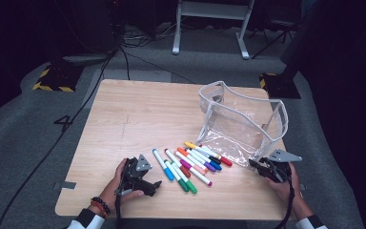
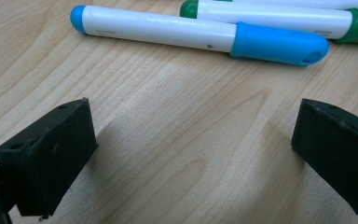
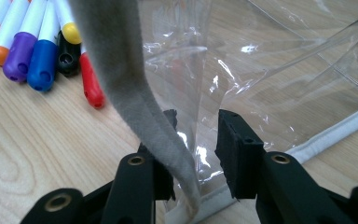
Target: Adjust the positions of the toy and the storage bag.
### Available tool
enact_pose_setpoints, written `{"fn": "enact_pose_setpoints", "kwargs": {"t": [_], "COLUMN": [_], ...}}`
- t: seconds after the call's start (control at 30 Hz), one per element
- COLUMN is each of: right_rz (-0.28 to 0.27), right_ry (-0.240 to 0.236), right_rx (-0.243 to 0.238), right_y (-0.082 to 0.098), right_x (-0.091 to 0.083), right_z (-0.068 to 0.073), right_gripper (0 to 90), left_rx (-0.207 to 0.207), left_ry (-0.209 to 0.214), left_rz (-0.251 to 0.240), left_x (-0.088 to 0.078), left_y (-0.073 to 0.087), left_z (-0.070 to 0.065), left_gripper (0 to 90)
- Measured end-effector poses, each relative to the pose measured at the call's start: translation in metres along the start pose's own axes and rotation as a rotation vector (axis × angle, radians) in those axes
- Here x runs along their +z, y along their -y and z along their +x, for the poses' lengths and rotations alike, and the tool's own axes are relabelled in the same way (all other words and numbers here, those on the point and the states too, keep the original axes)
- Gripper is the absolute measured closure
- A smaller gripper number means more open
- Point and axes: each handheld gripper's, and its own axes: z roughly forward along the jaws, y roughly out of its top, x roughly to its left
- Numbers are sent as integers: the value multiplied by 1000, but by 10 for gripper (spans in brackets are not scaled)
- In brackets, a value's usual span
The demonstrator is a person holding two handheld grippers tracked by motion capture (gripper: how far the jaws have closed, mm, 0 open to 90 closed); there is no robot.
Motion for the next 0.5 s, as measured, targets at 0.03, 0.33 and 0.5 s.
{"fn": "enact_pose_setpoints", "kwargs": {"t": [0.03, 0.33, 0.5], "right_rz": [2, -6, 0], "right_ry": [-2, -29, -30], "right_rx": [-11, -39, -56], "right_y": [-1, -12, -18], "right_x": [2, 17, 26], "right_z": [0, -1, -2], "right_gripper": [692, 759, 778], "left_rx": [2, 19, 35], "left_ry": [2, 14, 29], "left_rz": [-1, -1, 13], "left_x": [0, 2, 2], "left_y": [0, -2, -4], "left_z": [0, 4, 12], "left_gripper": [0, 1, 6]}}
